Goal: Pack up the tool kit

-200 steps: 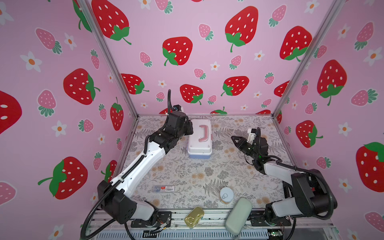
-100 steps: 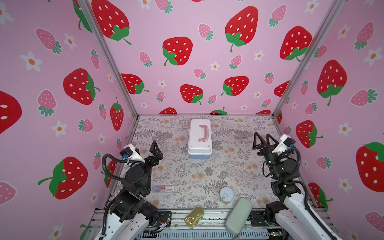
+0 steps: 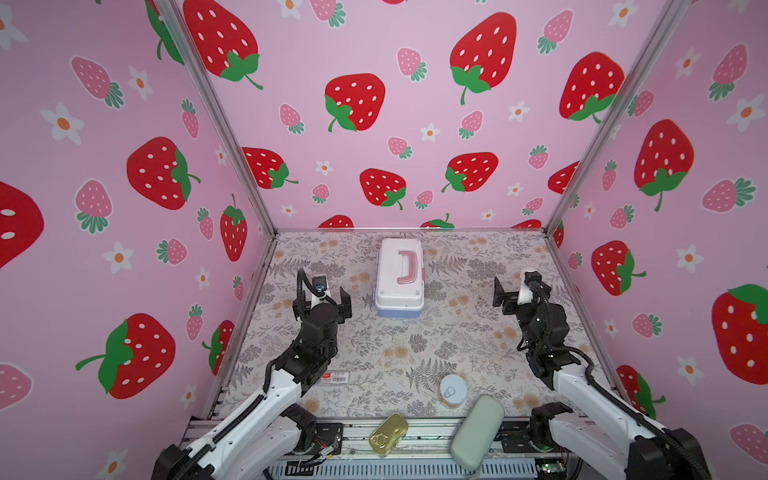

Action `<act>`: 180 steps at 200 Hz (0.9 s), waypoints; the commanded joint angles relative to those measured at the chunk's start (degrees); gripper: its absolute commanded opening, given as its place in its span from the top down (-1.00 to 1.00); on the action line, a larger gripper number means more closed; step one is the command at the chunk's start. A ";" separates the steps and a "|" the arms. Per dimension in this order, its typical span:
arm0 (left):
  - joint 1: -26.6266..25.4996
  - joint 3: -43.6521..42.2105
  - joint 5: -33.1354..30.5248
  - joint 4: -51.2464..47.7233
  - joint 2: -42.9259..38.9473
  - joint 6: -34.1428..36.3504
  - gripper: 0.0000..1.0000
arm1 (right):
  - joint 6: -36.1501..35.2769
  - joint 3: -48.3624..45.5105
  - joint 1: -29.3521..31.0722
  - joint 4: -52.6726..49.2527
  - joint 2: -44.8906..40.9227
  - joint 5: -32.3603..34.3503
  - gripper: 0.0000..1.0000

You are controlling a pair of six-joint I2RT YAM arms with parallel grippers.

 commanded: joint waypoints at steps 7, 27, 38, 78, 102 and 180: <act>5.40 -7.11 -1.27 12.72 3.32 -1.99 -0.98 | -3.66 -2.42 -0.02 4.55 2.21 5.77 -0.99; 9.39 -6.80 3.50 12.93 4.34 -0.72 -0.98 | -3.94 -4.01 -0.29 7.11 4.48 8.90 -0.99; 11.52 -8.56 6.06 17.76 6.22 -0.82 -0.98 | -2.24 -5.35 -0.92 10.49 6.92 10.48 -0.99; 18.19 -8.92 12.56 23.49 17.77 -4.41 -0.98 | 2.92 -7.13 -4.25 17.19 17.87 11.63 -0.99; 20.19 -8.45 19.57 26.62 20.32 -3.35 -0.98 | 1.71 -3.93 -5.12 15.10 21.13 10.55 -0.99; 29.62 -7.93 35.60 43.90 36.78 -2.38 -0.98 | 1.24 -9.81 -13.23 46.00 35.94 -0.28 -0.99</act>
